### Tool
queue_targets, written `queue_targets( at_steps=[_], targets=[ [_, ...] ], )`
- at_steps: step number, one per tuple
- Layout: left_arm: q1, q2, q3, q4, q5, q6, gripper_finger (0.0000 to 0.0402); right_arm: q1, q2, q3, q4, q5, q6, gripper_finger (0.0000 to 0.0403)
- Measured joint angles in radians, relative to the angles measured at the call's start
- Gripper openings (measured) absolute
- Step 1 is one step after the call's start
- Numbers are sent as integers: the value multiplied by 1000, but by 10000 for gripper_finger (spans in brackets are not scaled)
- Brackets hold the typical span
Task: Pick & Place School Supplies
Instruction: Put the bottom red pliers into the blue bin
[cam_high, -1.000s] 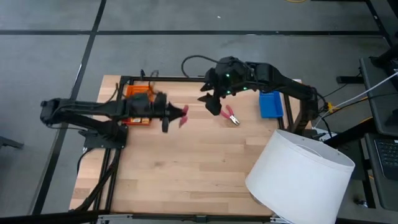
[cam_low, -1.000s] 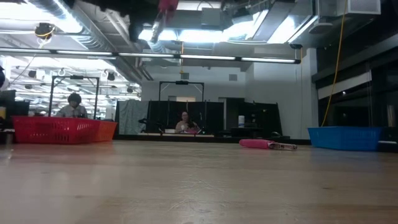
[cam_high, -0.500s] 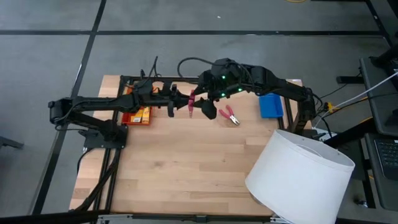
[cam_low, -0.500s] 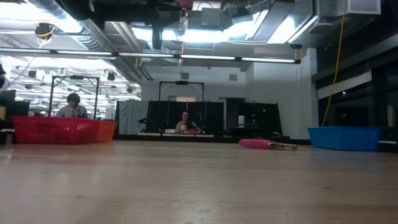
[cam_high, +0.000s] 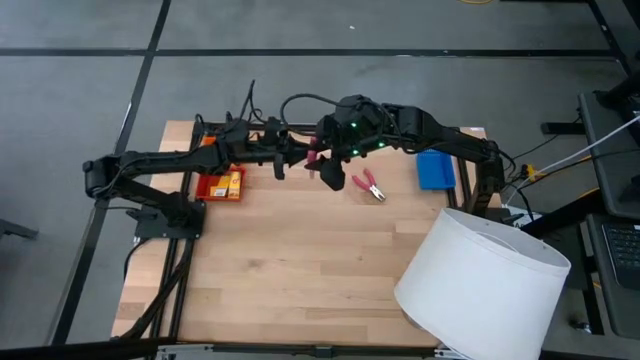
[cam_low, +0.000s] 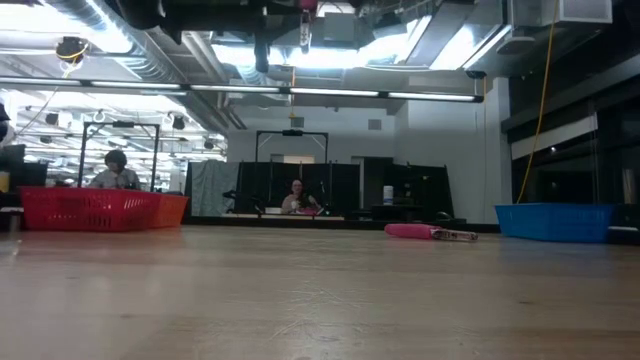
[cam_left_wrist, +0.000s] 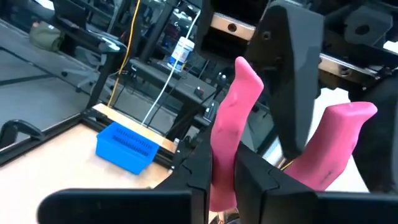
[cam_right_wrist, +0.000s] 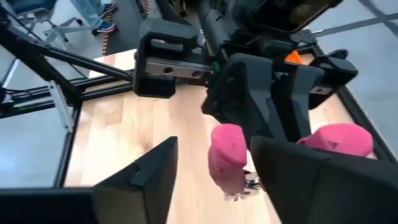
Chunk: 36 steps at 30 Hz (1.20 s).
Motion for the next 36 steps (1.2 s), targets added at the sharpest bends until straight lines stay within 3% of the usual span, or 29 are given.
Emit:
queue_targets(
  at_steps=[3,8,13,20,24,26,31,36],
  targets=[
    [6,0,0,-3,20,-4,33,1,0,0,0,9,-7,159],
    [6,0,2,-8,23,14,33,1,0,0,-6,6,-14,42],
    [7,-2,2,-12,24,52,49,3,0,0,-4,37,-18,39],
    [76,-64,-1,-15,14,134,184,0,0,0,-12,67,-36,39],
    [131,-164,0,-15,-25,211,236,1,0,0,-34,77,-35,39],
    [139,-238,5,-125,-96,308,244,-11,0,0,-81,120,-38,39],
    [73,-368,117,-662,-364,454,225,-90,0,0,-206,184,-39,39],
    [-41,-433,174,-843,-418,394,187,-236,0,-9,-289,197,72,39]
  ],
)
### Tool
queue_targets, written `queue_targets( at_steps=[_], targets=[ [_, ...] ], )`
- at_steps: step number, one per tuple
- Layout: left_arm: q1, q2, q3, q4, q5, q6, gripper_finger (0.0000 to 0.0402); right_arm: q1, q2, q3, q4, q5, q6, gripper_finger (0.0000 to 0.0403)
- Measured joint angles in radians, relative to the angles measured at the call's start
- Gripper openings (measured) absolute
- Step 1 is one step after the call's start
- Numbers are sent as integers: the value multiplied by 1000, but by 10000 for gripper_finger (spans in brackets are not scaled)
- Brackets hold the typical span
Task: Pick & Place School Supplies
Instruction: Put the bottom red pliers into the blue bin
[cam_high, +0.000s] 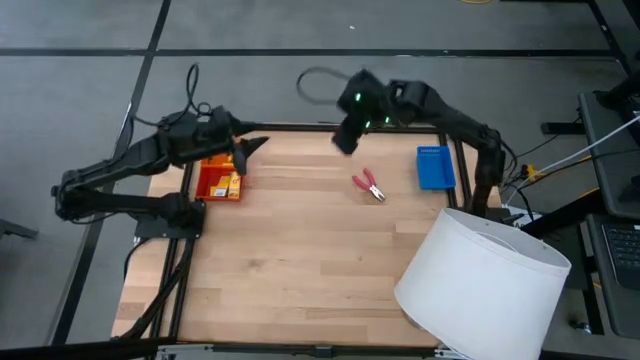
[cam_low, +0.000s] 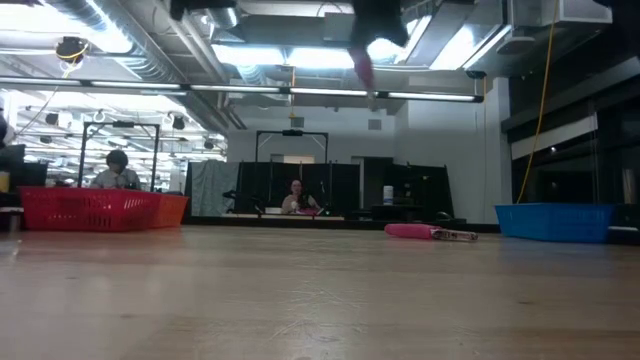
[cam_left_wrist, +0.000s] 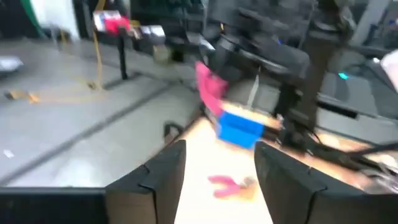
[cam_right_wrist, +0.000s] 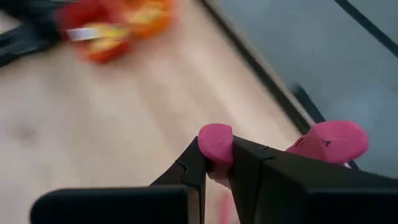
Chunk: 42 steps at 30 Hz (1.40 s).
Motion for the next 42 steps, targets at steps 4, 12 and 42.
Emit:
queue_targets(
  at_steps=[4,12,42],
  targets=[
    [-111,-2,-2,-90,-64,-78,165,-114,-1,-88,-73,14,111,39],
    [-275,28,-8,-100,-201,-144,150,-234,-51,-435,-55,49,371,39],
    [-358,30,-8,-37,-103,-215,154,-458,-509,-1159,175,251,492,38]
  ],
)
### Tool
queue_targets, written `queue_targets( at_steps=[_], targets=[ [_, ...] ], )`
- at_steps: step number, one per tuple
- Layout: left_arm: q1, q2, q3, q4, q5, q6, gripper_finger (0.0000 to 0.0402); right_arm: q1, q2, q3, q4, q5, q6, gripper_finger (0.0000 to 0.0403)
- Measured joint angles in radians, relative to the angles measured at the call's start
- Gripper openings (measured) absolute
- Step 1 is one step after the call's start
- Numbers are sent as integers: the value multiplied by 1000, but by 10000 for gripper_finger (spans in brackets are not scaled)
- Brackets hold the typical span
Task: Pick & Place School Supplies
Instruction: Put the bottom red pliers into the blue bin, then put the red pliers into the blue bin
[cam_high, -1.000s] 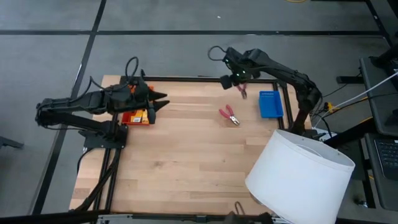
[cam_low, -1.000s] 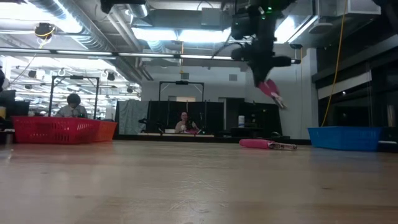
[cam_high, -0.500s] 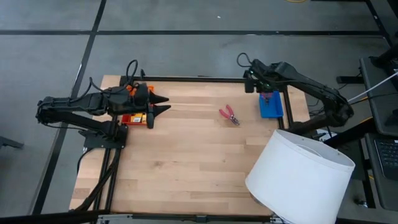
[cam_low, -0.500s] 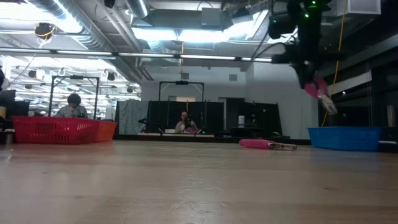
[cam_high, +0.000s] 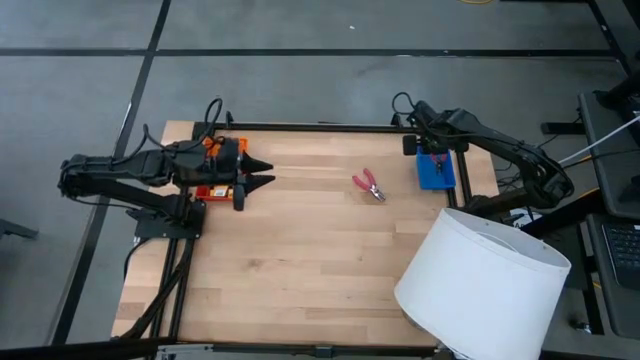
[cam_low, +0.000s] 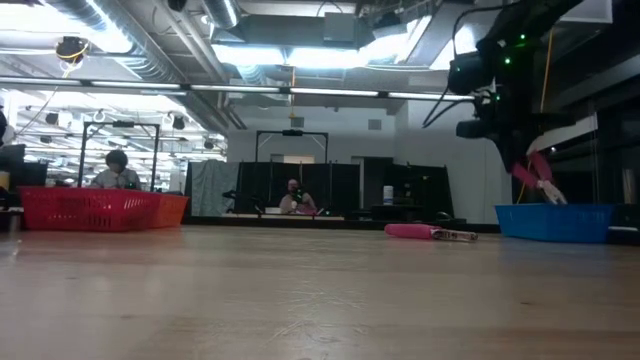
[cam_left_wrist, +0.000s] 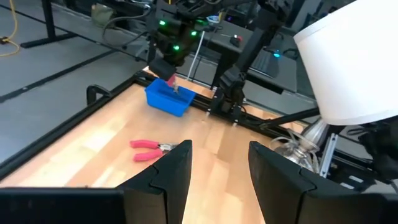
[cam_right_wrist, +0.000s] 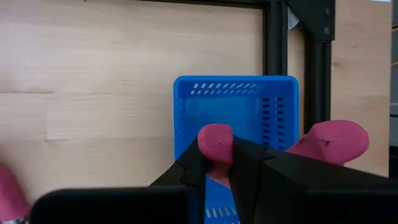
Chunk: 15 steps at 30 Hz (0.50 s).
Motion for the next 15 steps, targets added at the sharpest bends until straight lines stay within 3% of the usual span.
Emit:
queue_targets(
  at_steps=[4,11,15],
  targets=[
    [-29,0,0,0,-31,-14,154,-4,0,-14,71,-27,-77,43],
    [-73,0,0,1,-98,-48,154,-12,-3,-14,80,31,-69,198],
    [-102,0,0,2,-139,-55,154,-26,-5,-14,67,25,-81,230]
  ],
)
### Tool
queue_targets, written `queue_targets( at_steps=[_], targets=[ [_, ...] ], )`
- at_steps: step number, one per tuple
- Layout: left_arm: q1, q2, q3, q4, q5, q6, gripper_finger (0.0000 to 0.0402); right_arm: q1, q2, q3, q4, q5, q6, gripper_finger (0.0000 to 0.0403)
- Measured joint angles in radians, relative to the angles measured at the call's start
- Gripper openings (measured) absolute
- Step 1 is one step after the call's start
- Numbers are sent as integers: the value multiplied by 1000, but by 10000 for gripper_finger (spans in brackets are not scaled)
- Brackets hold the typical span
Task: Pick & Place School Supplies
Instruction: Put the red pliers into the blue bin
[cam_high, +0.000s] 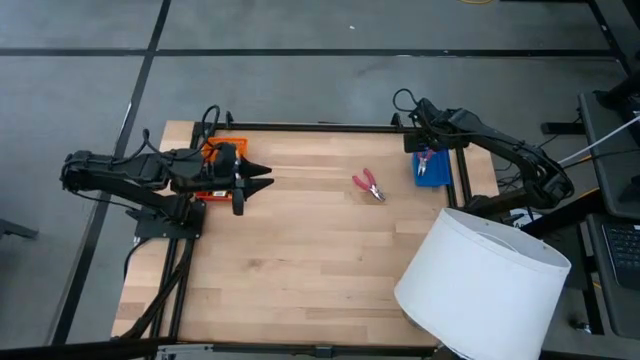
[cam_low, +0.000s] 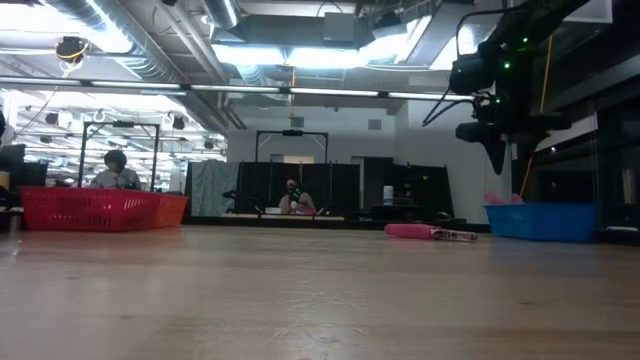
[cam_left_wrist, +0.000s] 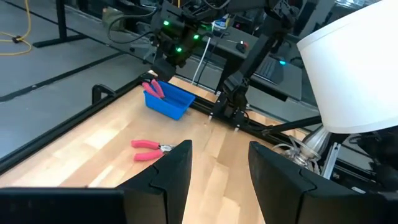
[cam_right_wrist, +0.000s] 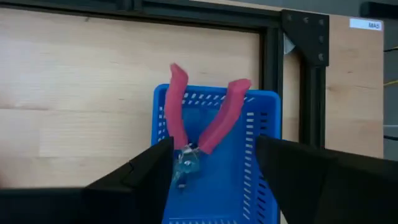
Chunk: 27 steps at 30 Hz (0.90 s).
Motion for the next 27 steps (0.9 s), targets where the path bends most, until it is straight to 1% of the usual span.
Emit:
queue_targets(
  at_steps=[2,4,6,9,12,15,19,21,24,27],
  targets=[
    [-15,0,0,0,-25,0,154,14,-20,0,16,-42,0,229],
    [-29,0,0,0,-49,0,154,60,-49,0,53,-95,11,223],
    [-40,0,0,0,-67,7,154,137,-72,0,97,-134,51,214],
    [-47,0,0,-3,-88,16,154,297,-84,1,177,-180,101,199],
    [-47,0,0,-9,-89,16,154,457,-37,1,202,-187,147,184],
    [-47,0,-1,-22,-89,17,154,552,62,1,227,-182,179,169],
    [-47,0,-1,-29,-75,12,154,596,211,1,354,-208,163,158],
    [-47,0,-1,-29,-56,0,154,598,269,0,378,-222,153,157],
    [-52,0,-1,-29,-30,-22,154,595,319,0,429,-259,128,168],
    [-73,0,-1,-29,-39,-33,154,593,330,0,459,-279,112,188]
  ],
)
